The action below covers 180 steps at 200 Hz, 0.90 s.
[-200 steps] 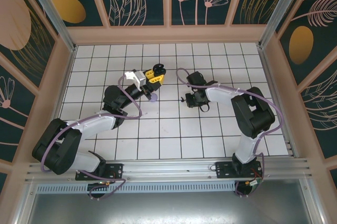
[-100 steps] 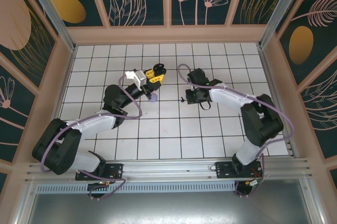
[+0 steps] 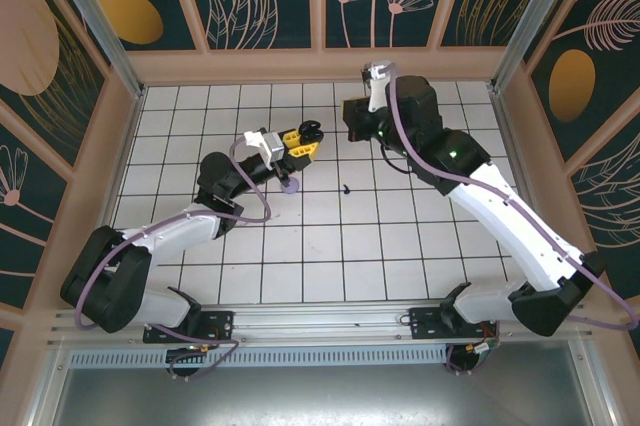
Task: Insert wireless bluetooth earbuds into charging case
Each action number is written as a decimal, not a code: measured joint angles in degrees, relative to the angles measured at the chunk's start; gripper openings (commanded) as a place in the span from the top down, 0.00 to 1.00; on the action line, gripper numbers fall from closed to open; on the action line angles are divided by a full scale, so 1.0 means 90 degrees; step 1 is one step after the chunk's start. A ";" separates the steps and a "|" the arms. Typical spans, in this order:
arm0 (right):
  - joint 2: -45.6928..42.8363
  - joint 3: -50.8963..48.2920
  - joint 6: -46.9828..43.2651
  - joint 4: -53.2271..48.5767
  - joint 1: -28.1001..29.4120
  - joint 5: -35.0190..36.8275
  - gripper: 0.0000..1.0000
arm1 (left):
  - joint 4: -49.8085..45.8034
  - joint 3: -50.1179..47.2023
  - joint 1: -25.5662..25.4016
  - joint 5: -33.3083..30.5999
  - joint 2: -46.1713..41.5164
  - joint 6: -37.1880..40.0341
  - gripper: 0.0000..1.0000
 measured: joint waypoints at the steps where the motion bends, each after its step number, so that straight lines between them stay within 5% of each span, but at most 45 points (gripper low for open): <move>1: 0.0000 0.0010 -0.0005 0.0007 0.0010 -0.0002 0.92 | 0.0000 0.0007 0.0000 0.0010 0.0000 -0.0002 1.00; 180: 0.0053 -0.0682 -0.0634 0.0794 0.0899 -0.0187 0.92 | -0.0277 0.0255 0.0000 0.0248 0.0068 -0.0027 1.00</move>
